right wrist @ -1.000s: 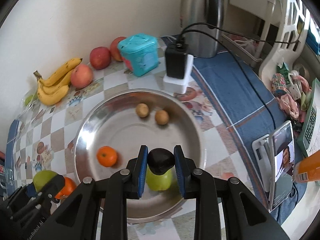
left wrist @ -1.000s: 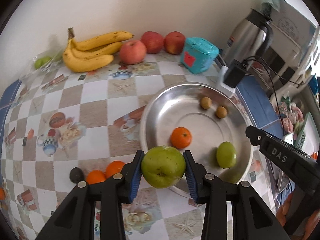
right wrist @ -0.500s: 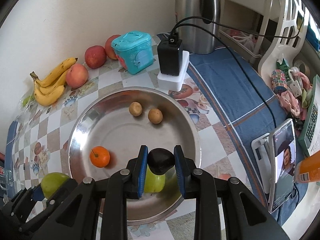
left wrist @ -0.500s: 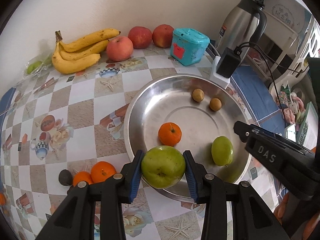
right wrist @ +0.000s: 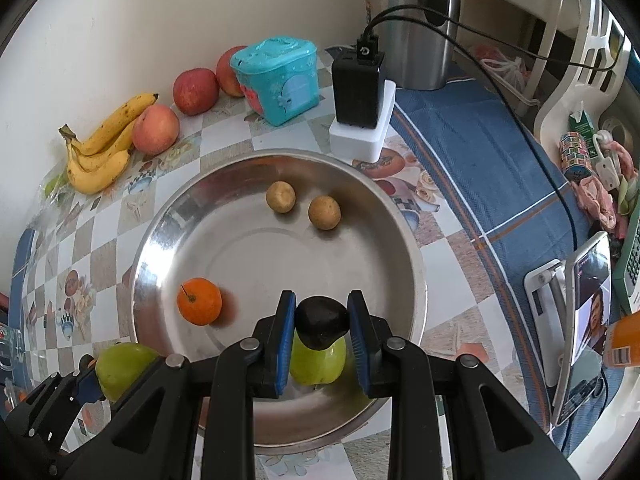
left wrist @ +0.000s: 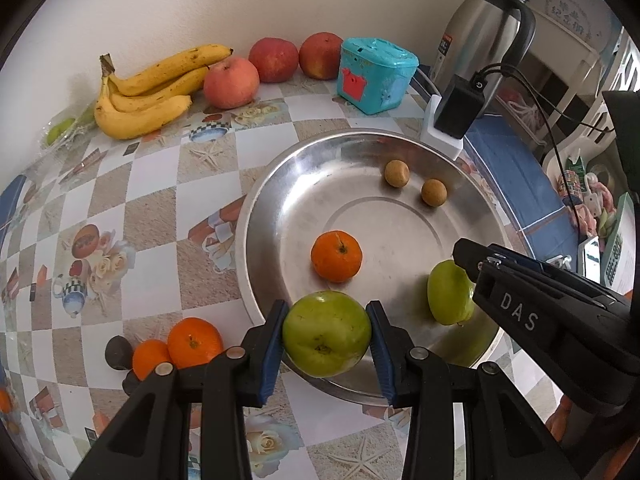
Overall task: Organize fruits
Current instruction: 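Carry pear and plum over the steel plate and open both grippers, then raise both open grippers away from the steel plate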
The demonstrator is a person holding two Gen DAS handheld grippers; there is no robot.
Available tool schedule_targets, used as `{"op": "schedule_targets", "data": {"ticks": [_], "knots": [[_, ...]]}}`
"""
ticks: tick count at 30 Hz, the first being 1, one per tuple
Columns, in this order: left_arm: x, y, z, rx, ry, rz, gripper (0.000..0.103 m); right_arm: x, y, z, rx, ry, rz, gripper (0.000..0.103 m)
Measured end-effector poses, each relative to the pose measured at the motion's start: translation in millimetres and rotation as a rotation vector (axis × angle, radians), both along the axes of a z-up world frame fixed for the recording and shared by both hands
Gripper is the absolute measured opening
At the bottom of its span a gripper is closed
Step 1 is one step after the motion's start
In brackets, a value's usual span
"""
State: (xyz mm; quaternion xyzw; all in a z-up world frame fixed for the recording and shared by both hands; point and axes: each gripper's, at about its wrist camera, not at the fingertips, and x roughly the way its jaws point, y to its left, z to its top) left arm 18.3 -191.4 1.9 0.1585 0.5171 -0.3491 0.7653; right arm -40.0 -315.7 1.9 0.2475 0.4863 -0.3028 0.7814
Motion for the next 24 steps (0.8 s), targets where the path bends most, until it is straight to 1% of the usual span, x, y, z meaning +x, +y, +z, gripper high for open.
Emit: {"op": "schedule_targets", "data": {"ticks": [6,7,9,11,16,17,18,20,22,24], "knots": [[2,1,0,0.002,-0.001,0.006,0.042,3,2,-1,0.007,-0.008,0.014,0.028],[3,2,0,0.000,-0.001,0.009,0.044,4,2,-1,0.011,-0.011,0.017,0.028],[3,3,2,-0.005,-0.013,0.010,0.053,5,3,-1,0.024,-0.016,0.022,0.028],[3,3,5,-0.007,-0.032,0.008,0.058,6,2,-2,0.040,-0.021,0.023,0.028],[5,4,6,0.000,-0.039,0.014,0.060,7,2,-2,0.057,-0.031,0.028,0.029],[5,4,6,0.001,-0.039,0.016,0.062,7,2,-1,0.051,-0.029,0.026,0.030],[6,4,6,0.001,-0.039,0.017,0.063,7,2,0,0.044,-0.026,0.026,0.035],[7,6,6,0.000,-0.037,0.023,0.063,6,2,2,0.041,-0.033,0.025,0.039],[9,7,6,0.000,-0.036,0.029,0.064,5,1,2,0.043,-0.042,0.022,0.039],[11,9,6,0.000,-0.035,0.042,0.069,3,0,4,0.045,-0.049,0.018,0.039]]}}
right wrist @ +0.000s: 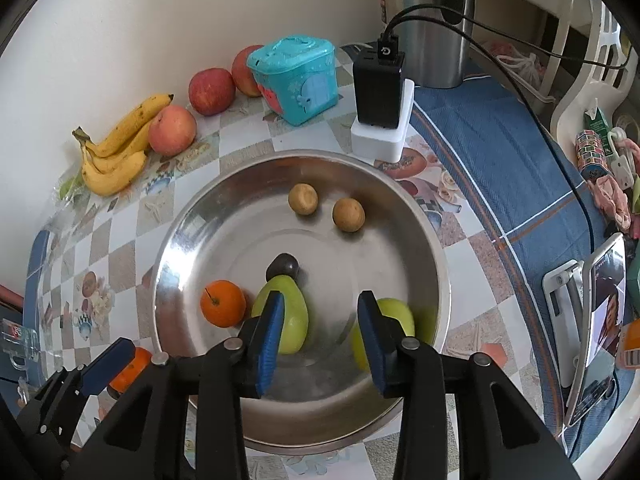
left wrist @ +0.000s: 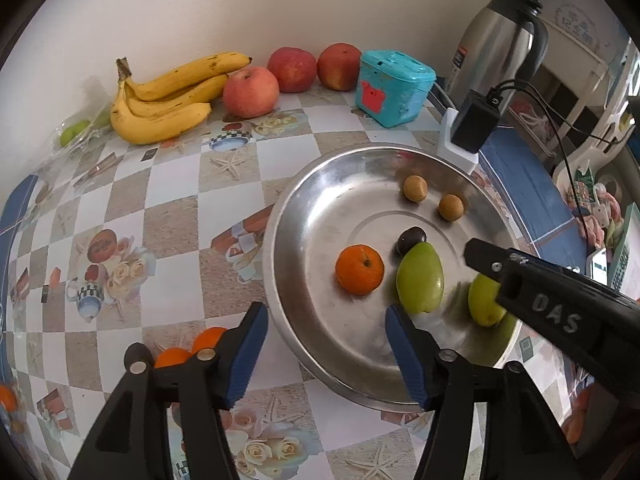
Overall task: Organize fruits
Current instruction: 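Raise both open grippers away from the steel plate, then move both tools back over the remaining oranges and plums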
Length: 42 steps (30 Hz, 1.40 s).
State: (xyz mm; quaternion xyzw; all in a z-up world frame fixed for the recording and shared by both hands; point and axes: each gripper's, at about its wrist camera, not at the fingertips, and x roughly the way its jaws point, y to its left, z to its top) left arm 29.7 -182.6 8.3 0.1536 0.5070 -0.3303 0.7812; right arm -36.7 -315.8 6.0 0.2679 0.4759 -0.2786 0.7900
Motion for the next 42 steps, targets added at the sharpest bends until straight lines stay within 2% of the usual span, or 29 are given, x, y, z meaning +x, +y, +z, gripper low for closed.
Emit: {"op": "schedule_targets", "data": {"ticks": [4,10,12,16,23,28,34,39,40,42], "knots": [[6,5,2,-0.004,0.001,0.024,0.072,-1,-1,8,-0.006,-0.016,-0.002,0.039],[16,16,9,-0.016,-0.005,0.078,0.088,-4,0,27,-0.030,-0.047,-0.003,0.039],[20,21,11,-0.017,-0.010,0.103,0.097,-5,1,34,-0.041,-0.057,-0.003,0.040],[29,31,13,-0.020,-0.020,0.151,0.103,-8,3,46,-0.062,-0.078,-0.002,0.047],[42,46,9,-0.006,-0.019,0.224,0.103,-6,6,49,-0.060,-0.086,0.016,0.047],[46,49,5,0.009,-0.014,0.240,0.103,-4,6,44,-0.049,-0.086,0.030,0.047],[49,52,2,0.020,-0.010,0.250,0.103,-5,1,33,0.069,-0.161,0.043,0.047],[52,56,0,0.030,-0.009,0.261,0.103,4,10,24,-0.062,-0.014,0.043,0.047],[52,56,0,0.031,-0.009,0.262,0.103,3,9,23,-0.064,-0.009,0.043,0.048],[53,57,-1,0.035,-0.009,0.266,0.103,4,9,18,-0.053,0.002,0.038,0.072]]}}
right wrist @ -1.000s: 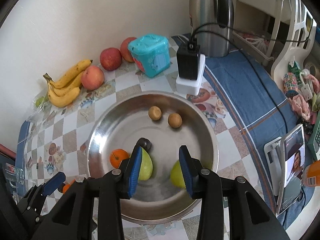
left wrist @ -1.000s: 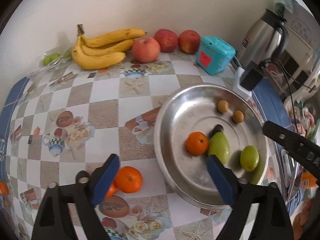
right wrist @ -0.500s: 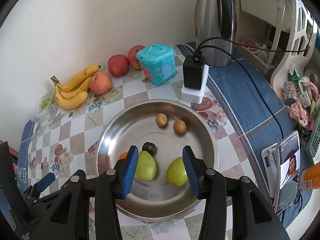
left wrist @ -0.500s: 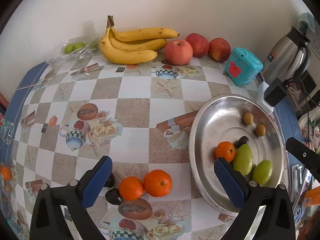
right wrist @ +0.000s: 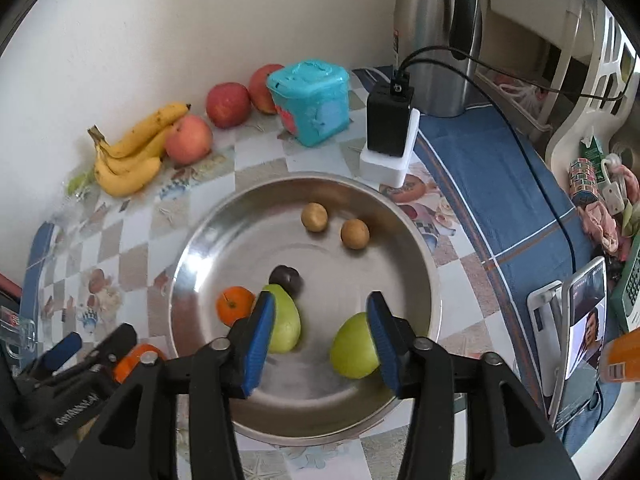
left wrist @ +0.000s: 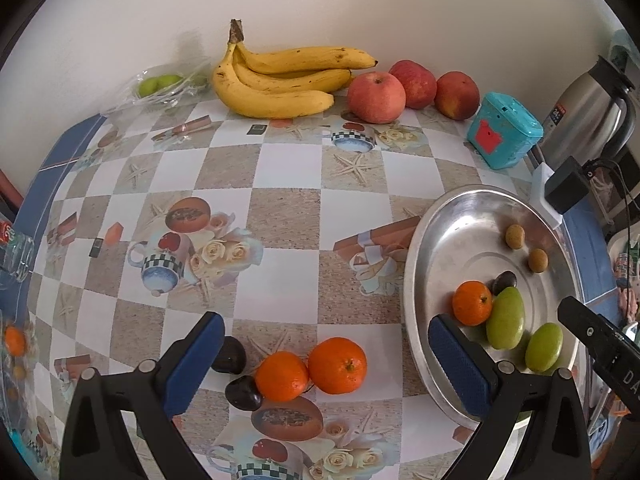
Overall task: Organize fruits
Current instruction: 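Move both tools back over the remaining oranges and plums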
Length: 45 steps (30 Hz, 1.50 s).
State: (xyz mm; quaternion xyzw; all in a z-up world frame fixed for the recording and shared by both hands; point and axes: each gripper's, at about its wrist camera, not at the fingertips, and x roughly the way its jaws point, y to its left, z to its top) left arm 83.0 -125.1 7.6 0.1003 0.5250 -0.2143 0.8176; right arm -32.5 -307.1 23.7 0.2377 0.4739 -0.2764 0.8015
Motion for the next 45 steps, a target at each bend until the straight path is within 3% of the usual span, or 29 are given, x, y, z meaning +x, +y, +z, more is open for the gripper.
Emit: {"op": "schedule_targets", "data": {"ticks": [2,7,10,15,32,45], "knots": [[1,1,-1,0.003,0.002,0.003,0.103,0,0,-3,0.008,-0.005,-0.008,0.078],[2,4,-1,0.006,-0.002,0.008,0.103,-2,-1,-6,0.011,0.008,-0.003,0.079],[2,5,-1,0.010,-0.003,0.009,0.103,-2,0,-9,0.033,0.003,-0.004,0.093],[3,6,-2,0.019,-0.007,0.010,0.103,0,1,-11,0.059,-0.007,0.015,0.096],[1,26,13,0.027,-0.068,0.047,0.103,10,26,-14,0.056,-0.004,0.088,0.097],[9,48,15,0.029,-0.066,0.075,0.103,18,39,-16,0.075,-0.011,0.116,0.097]]}}
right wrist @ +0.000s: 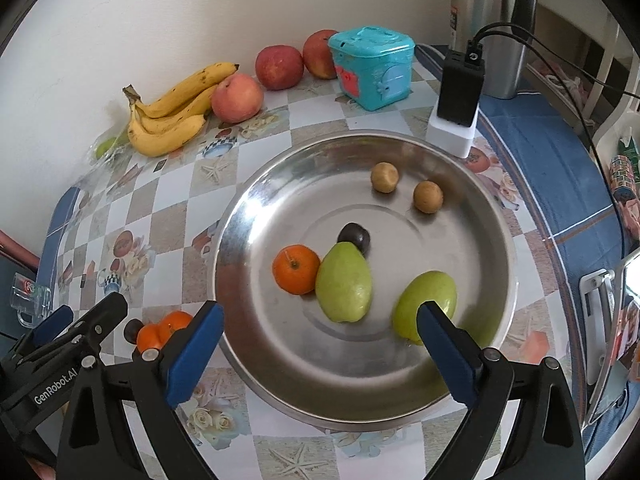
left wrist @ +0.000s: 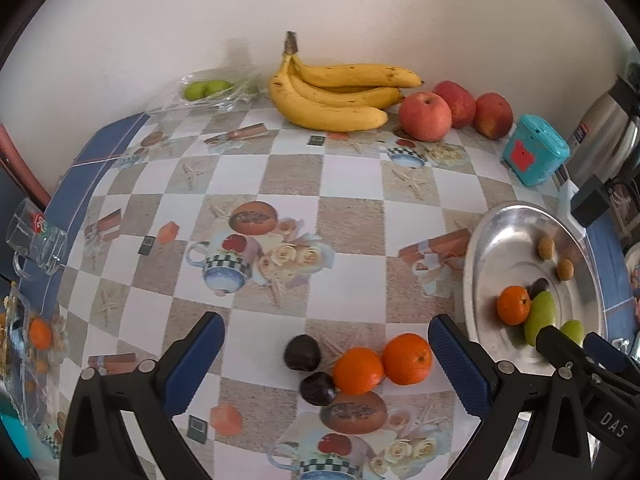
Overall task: Organize fruits
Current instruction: 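Move both tools back over the remaining oranges and plums, then lower the left gripper onto a dark plum and close it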
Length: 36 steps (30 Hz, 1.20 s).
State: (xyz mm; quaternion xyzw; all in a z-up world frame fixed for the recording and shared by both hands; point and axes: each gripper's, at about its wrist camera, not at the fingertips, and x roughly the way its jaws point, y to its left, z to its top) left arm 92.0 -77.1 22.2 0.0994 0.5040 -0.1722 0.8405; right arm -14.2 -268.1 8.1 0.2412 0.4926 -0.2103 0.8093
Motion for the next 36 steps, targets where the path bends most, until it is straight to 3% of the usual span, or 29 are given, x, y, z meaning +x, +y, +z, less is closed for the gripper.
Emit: {"op": "schedule_targets", "data": {"ticks": [11,16,25,31,36], "knots": [[29,74,1,-0.046,0.034,0.171,0.103,26,40,3,0.025,-0.010,0.078,0.097],[30,91,-5,-0.051,0.066,0.187,0.103,38,65,3,0.036,-0.001,0.129,0.097],[33,79,-38,-0.035,0.158,0.128,0.103,50,100,-1,0.035,0.036,0.190,0.097],[35,62,-57,-0.061,0.222,0.095,0.103,48,95,4,0.011,0.033,0.181,0.097],[36,44,-66,-0.027,0.225,0.070,0.103,44,86,4,0.005,0.038,0.163,0.097]]}}
